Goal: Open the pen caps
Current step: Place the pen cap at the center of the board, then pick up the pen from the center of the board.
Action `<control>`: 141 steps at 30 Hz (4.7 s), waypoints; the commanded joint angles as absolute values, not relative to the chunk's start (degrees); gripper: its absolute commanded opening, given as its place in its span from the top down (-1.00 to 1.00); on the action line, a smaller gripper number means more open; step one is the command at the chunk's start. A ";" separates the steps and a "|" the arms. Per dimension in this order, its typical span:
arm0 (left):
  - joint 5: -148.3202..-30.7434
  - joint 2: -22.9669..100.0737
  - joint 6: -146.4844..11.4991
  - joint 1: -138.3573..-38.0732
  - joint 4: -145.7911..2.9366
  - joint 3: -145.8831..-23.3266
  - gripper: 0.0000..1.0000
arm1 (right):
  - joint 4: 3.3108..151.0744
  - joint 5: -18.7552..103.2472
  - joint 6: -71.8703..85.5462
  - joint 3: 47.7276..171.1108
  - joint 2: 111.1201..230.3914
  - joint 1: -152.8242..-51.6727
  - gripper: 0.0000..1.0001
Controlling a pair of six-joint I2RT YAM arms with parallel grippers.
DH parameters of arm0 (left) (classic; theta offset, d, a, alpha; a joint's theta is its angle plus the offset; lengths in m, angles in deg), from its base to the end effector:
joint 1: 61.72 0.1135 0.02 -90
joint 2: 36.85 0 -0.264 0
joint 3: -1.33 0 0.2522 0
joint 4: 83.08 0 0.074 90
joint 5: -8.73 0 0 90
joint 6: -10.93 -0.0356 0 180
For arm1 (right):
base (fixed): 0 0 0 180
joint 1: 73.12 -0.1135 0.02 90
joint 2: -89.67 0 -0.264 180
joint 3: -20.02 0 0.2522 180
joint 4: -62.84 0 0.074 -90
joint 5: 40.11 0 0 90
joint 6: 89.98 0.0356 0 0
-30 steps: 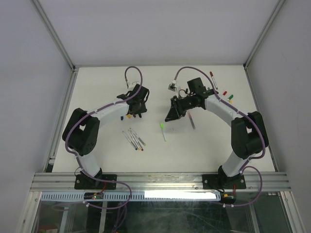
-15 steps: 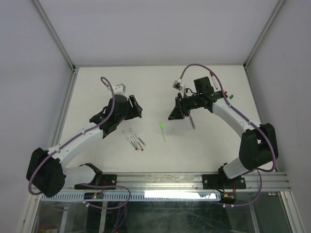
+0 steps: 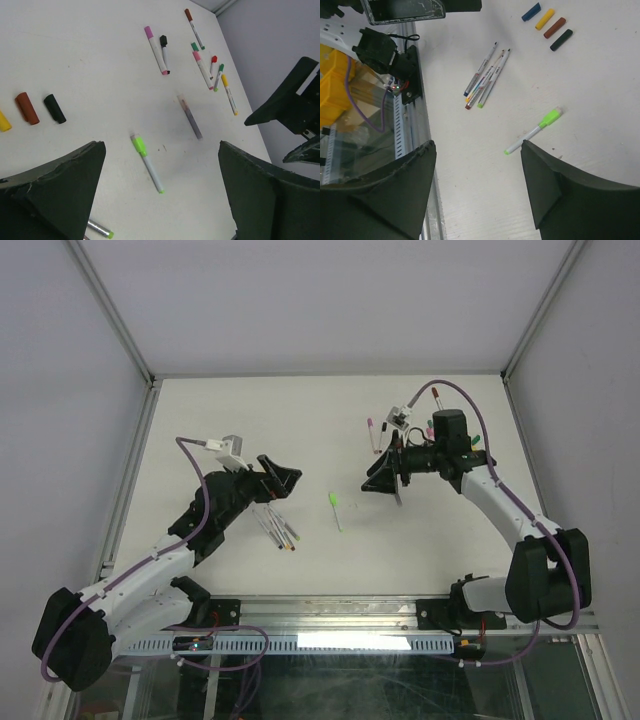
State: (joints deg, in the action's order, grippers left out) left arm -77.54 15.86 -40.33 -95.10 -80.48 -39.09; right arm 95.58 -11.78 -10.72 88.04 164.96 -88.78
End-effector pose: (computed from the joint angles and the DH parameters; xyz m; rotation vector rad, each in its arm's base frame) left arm 0.1786 -0.1149 0.2417 -0.1371 1.9055 -0.8141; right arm 0.2542 0.1038 0.2785 -1.0101 1.8411 1.2471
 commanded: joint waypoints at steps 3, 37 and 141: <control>-79.73 13.22 -38.31 -95.26 -87.24 -36.59 -0.98 | 88.38 -17.70 -7.56 86.34 166.07 -89.19 -0.42; -75.64 9.26 -36.74 -95.29 -86.15 -32.65 -0.98 | 99.54 39.41 -9.27 96.74 187.30 -119.03 -0.28; -79.10 43.71 -14.61 -103.46 -121.33 -30.28 -0.86 | 100.09 20.97 -8.54 96.01 184.64 -105.36 1.00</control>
